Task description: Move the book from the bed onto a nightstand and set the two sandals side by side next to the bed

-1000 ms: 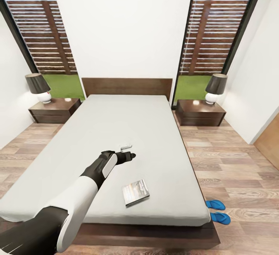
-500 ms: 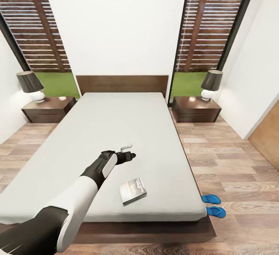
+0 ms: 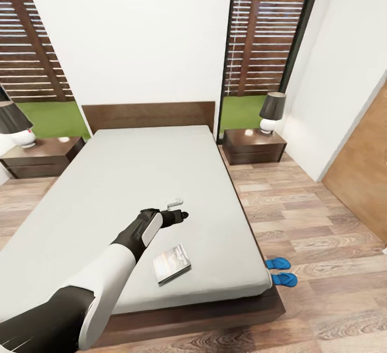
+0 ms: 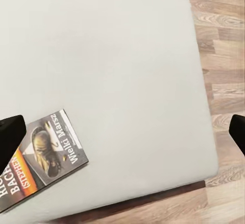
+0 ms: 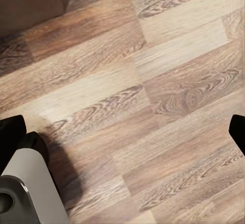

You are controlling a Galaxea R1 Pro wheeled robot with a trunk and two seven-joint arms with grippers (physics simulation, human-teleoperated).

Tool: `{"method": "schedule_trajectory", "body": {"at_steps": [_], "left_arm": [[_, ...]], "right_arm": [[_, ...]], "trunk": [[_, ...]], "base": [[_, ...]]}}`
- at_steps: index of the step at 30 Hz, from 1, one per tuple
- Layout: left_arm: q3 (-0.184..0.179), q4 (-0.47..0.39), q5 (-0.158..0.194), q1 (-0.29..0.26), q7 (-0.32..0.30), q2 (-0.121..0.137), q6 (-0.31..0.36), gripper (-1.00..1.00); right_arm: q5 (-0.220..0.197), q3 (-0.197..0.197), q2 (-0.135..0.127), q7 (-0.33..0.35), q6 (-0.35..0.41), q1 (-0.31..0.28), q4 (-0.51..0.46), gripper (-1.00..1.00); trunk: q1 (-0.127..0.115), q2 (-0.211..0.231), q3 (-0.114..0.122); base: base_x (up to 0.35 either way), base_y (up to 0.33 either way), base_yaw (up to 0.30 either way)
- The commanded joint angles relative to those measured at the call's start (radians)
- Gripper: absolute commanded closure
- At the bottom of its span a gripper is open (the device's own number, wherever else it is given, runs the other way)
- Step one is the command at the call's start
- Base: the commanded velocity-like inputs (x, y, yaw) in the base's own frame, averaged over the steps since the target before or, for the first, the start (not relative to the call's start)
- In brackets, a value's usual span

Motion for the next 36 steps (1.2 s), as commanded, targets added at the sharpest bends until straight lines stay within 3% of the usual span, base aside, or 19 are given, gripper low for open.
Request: {"method": "schedule_trajectory", "body": {"at_steps": [1,19,36], "left_arm": [[-0.001,-0.001,0.007,-0.001,0.005,0.000,0.004,-1.00],[-0.001,-0.002,0.008,0.000,0.005,0.000,0.001,-1.00],[0.001,-0.001,0.009,0.001,0.007,0.000,-0.028,-1.00]], "right_arm": [[-0.007,-0.003,0.000,0.007,-0.008,-0.002,0.005,-1.00],[-0.007,-0.003,0.000,0.007,-0.008,-0.002,0.006,-1.00],[-0.007,-0.003,-0.001,0.007,-0.009,-0.002,0.005,-1.00]], "trunk": [[0.001,-0.002,-0.002],[0.001,-0.002,-0.002],[0.066,-0.121,-0.056]], "base": [[0.109,-0.005,-0.048],[0.091,-0.017,-0.007],[0.000,0.000,0.000]]}}
